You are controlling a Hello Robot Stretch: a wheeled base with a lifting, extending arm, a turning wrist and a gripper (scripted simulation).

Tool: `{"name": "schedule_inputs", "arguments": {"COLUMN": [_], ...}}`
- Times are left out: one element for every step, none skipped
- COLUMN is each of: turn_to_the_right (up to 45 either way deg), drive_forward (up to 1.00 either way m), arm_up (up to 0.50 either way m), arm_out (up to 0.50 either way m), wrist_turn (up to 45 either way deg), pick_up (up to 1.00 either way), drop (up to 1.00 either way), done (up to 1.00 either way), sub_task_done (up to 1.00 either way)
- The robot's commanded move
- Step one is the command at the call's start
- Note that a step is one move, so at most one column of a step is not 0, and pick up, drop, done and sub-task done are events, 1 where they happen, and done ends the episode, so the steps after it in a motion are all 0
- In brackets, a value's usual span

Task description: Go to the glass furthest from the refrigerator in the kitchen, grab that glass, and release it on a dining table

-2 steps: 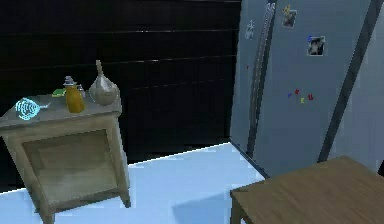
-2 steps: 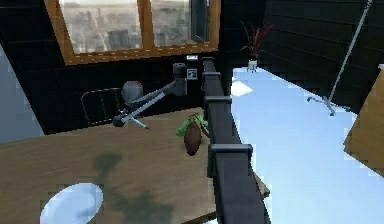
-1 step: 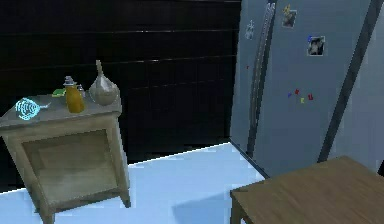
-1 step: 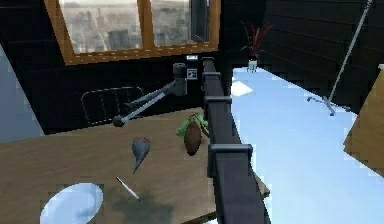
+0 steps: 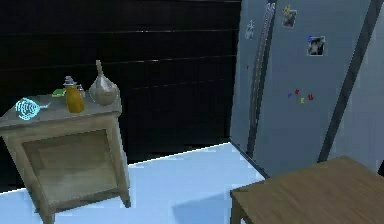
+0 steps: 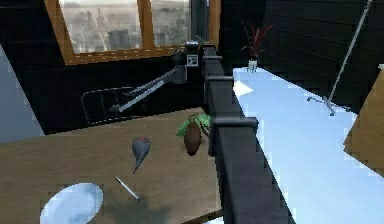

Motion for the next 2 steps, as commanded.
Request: {"name": "schedule_inputs", "arguments": {"turn_to_the_right": [0.0, 0.0], "drive_forward": [0.0, 0.0], "arm_up": [0.0, 0.0], "arm_out": [-0.08, 0.0], "wrist_turn": [0.0, 0.0], "pick_up": [0.0, 0.0], "drop": [0.0, 0.0], "done": [0.0, 1.0], "sub_task_done": [0.0, 0.0]}}
